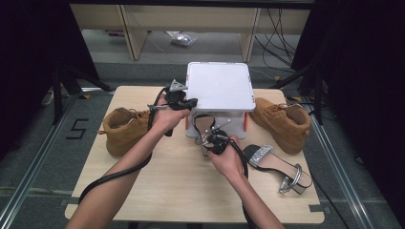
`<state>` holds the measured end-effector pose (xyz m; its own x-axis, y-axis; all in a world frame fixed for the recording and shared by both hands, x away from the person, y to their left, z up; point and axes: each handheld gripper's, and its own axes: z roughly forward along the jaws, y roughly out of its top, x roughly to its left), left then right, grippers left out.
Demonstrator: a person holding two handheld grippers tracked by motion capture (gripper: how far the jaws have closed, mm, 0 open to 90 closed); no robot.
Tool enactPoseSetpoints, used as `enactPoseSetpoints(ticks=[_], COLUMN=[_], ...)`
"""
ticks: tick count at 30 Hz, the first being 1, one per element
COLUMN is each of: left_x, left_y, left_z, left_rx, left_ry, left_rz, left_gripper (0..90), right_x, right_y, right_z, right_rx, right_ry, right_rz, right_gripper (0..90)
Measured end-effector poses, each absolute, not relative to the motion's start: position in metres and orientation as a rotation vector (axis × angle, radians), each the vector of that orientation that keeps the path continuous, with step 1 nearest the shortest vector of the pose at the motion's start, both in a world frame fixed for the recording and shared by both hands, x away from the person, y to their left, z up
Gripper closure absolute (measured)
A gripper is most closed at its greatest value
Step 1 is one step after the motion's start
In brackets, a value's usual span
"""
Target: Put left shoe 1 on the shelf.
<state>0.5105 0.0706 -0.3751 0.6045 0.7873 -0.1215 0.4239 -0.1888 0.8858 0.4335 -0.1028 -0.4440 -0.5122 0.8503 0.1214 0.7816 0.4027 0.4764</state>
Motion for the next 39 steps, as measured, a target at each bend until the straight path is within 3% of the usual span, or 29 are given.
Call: enactPoseSetpoints(ticks=[15,39], left_x=[0.510,0.510], left_y=[0.072,0.072], left_z=[-0.375,-0.375], left_rx=[1.820,1.820], left_ry=[0.976,0.974], left_rz=[0.434,0.433], left_gripper=[89.7,89.7], right_x=[0.471,0.487], right_y=[-0.074,-0.067], right_z=[-0.453,-0.470], right_rx=[1.347,1.341], right_ry=[2.418,2.321], right_rz=[0.757,0.786], right_gripper=[90.0,88.5])
